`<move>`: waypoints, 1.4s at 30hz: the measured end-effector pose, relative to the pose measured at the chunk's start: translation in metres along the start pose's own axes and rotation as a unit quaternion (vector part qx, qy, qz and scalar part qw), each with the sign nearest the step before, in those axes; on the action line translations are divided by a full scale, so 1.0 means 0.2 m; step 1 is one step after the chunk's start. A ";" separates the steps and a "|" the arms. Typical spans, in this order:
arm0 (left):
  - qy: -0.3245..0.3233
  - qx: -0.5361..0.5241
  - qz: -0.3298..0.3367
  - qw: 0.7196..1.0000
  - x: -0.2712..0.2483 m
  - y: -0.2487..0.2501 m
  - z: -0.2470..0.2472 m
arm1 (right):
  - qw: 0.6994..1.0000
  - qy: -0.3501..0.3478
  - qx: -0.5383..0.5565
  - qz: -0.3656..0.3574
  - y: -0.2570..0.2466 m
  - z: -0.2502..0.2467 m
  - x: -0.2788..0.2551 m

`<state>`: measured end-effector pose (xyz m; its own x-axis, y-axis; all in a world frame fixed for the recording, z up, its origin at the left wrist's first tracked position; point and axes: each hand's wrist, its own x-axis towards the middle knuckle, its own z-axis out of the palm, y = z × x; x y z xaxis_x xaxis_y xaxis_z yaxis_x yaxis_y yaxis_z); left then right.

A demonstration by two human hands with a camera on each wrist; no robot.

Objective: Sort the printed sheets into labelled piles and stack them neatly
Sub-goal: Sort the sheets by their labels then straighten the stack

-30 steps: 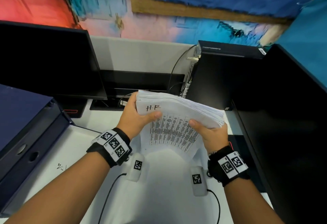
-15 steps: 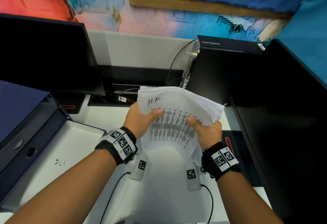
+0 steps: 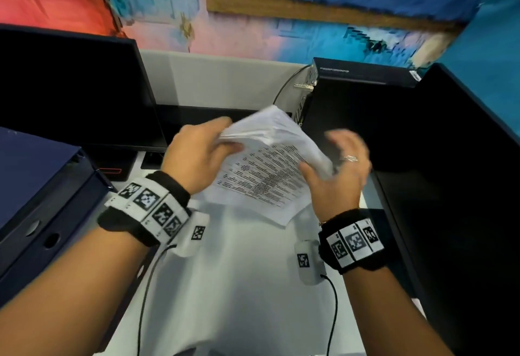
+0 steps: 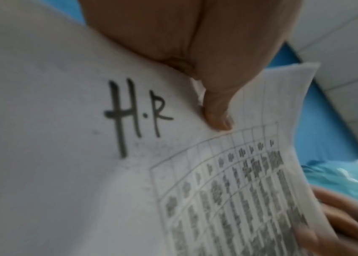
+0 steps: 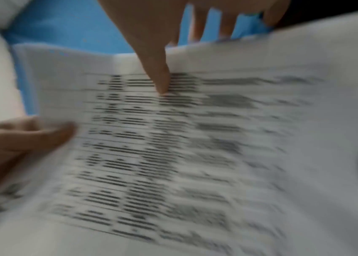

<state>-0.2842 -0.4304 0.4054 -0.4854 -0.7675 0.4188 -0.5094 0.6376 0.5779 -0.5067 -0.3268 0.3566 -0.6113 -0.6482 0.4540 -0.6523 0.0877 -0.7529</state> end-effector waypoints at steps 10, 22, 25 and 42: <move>0.138 -0.297 -0.233 0.915 -0.25 -0.25 0.20 | 0.941 -0.037 0.188 0.279 0.37 -0.10 -0.08; 0.027 -0.183 -0.386 0.904 -0.51 -0.43 0.61 | 0.946 -0.116 0.014 0.304 0.61 0.00 -0.37; -0.066 -0.115 -0.416 0.900 -0.52 -0.53 0.65 | 0.919 -0.222 -0.060 0.321 0.74 0.02 -0.42; -0.109 -0.120 -0.493 0.854 -0.63 -0.53 0.71 | 0.884 -0.238 -0.050 0.401 0.82 0.11 -0.46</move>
<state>-0.2706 -0.3911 0.1913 -0.0382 -0.8758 -0.4812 -0.5993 -0.3652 0.7124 -0.5478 -0.2685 0.1809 -0.6526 -0.5904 -0.4748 -0.1462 0.7130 -0.6857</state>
